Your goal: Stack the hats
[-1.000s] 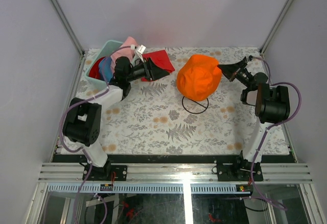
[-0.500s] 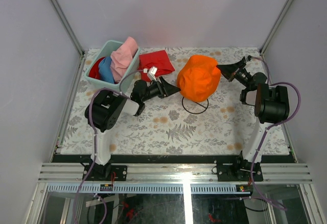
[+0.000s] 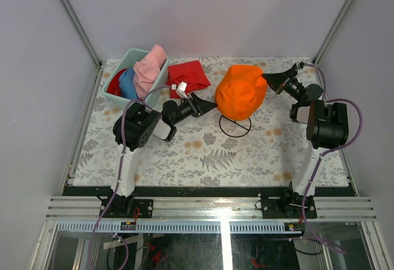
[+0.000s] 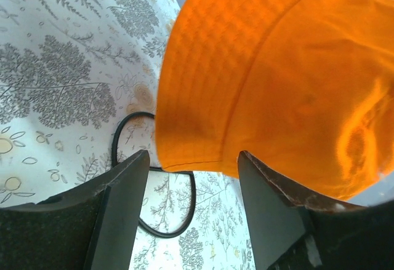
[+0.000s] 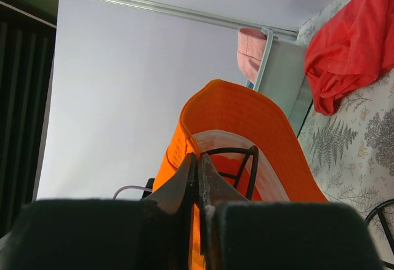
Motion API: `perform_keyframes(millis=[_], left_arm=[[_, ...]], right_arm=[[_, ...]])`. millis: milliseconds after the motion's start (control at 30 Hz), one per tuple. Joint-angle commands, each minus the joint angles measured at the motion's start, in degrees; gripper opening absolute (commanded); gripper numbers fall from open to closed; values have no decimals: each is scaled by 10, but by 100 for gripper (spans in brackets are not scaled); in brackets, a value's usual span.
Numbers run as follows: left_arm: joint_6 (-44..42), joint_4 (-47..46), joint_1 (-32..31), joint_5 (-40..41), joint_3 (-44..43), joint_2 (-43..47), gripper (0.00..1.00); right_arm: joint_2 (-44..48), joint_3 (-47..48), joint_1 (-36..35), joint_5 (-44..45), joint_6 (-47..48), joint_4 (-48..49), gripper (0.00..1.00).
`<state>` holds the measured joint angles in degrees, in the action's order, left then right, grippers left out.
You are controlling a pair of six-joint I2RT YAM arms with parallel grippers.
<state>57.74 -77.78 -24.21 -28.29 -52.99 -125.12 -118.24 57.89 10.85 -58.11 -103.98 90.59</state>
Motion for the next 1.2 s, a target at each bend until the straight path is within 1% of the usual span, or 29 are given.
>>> perform_keyframes(millis=[0, 100, 200, 367, 500, 667, 800, 967, 1167], left_arm=[[24, -88, 8, 12, -17, -36, 60], [39, -108, 13, 16, -17, -45, 62], [47, -119, 18, 19, -15, -40, 62], [50, -120, 24, 15, -12, -25, 63], [54, -125, 27, 11, 8, -3, 63], [51, -125, 30, -3, 43, 27, 63], [52, -127, 30, -14, 72, 41, 63], [56, -135, 29, -12, 89, 39, 63], [65, -135, 25, -11, 52, 20, 64]], right_arm=[[11, 26, -5, 0, -20, 63, 0], [4, 16, -5, -2, -29, 56, 0], [13, -9, -5, -11, -6, 17, 0], [47, -69, -4, -13, 85, -94, 0], [76, -112, -3, 6, 166, -212, 0], [99, -136, -3, 26, 201, -269, 0], [123, -143, -3, 41, 250, -350, 0], [134, -144, -3, 50, 262, -375, 0], [148, -145, -3, 62, 275, -420, 0]])
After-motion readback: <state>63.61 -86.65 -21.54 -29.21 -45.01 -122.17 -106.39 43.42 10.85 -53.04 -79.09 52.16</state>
